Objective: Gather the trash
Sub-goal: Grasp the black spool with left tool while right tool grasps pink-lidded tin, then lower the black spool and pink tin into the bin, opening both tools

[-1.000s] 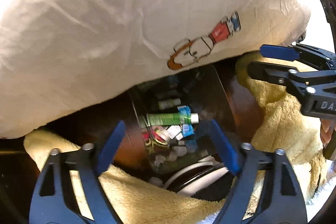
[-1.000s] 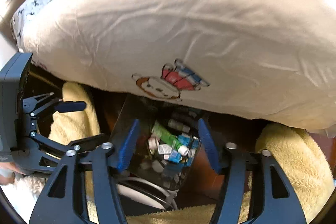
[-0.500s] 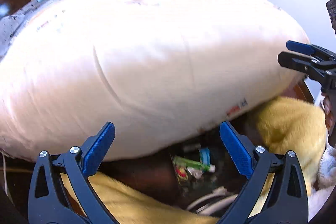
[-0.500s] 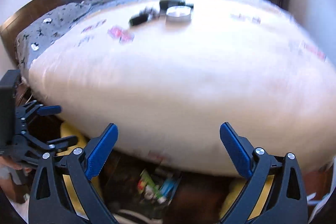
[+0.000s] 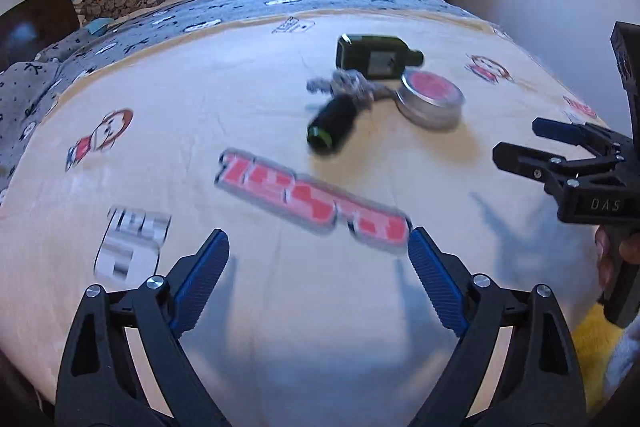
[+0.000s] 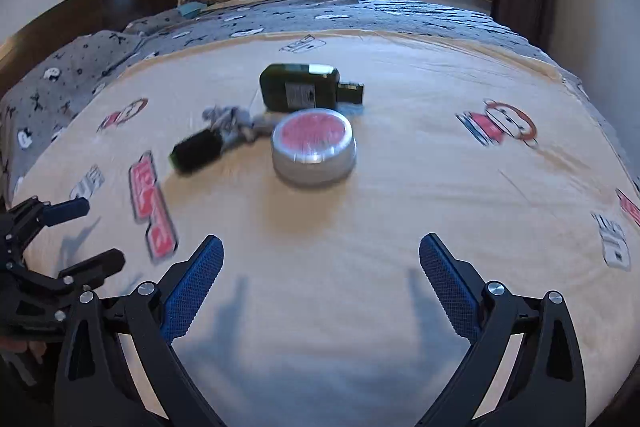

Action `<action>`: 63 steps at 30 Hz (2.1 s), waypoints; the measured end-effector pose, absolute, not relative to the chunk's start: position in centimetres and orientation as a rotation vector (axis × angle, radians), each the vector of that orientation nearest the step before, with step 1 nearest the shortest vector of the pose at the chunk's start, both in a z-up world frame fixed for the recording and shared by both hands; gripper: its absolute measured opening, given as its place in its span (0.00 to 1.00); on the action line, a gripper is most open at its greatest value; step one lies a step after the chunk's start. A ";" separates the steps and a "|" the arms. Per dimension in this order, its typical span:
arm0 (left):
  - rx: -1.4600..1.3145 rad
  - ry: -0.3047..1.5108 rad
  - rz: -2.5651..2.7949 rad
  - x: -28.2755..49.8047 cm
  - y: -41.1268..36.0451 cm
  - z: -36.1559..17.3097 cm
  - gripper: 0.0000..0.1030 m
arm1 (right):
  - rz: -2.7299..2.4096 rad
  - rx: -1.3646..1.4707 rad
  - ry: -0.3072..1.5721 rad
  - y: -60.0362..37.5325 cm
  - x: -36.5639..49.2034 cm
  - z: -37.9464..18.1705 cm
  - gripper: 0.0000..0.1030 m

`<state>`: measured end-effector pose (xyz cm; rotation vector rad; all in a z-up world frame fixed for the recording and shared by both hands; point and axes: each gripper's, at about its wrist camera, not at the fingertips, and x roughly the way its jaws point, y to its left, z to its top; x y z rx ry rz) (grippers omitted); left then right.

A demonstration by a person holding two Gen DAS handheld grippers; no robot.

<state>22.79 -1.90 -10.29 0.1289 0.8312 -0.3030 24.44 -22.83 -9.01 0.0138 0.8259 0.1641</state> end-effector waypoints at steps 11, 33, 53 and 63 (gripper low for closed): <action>0.134 0.850 -0.307 30.4 -4.3 -11.0 0.62 | 0.171 0.016 0.904 -21.7 31.9 -11.4 0.79; 0.201 0.866 -0.423 20.3 -5.5 -10.1 0.24 | 0.224 -0.036 0.840 -24.0 21.7 -8.7 0.67; 0.152 0.830 -0.496 4.3 -3.8 -11.5 0.24 | 0.272 -0.012 0.847 -23.7 3.6 -11.4 0.68; 0.112 1.051 -0.565 1.1 -3.7 -19.4 0.24 | 0.322 0.132 1.002 -22.8 0.6 -17.2 0.68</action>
